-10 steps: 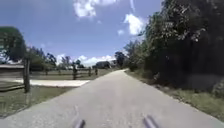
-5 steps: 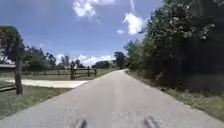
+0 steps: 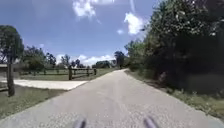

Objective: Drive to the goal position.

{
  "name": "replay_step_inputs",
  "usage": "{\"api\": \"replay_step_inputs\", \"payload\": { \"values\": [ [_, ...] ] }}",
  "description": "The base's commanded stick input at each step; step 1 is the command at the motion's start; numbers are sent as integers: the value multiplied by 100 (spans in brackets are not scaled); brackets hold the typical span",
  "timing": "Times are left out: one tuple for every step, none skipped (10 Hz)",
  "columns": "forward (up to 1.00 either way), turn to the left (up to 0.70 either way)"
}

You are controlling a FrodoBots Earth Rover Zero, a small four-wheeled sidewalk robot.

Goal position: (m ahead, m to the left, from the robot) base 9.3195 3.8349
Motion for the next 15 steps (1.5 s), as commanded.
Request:
{"api": "replay_step_inputs", "payload": {
  "values": [
    [50,0],
    [50,0],
    [50,0],
    [50,0],
    [50,0],
    [50,0],
    [50,0],
    [50,0],
    [50,0],
    [50,0],
    [50,0],
    [50,0],
    [50,0],
    [50,0],
    [50,0]
  ]
}}
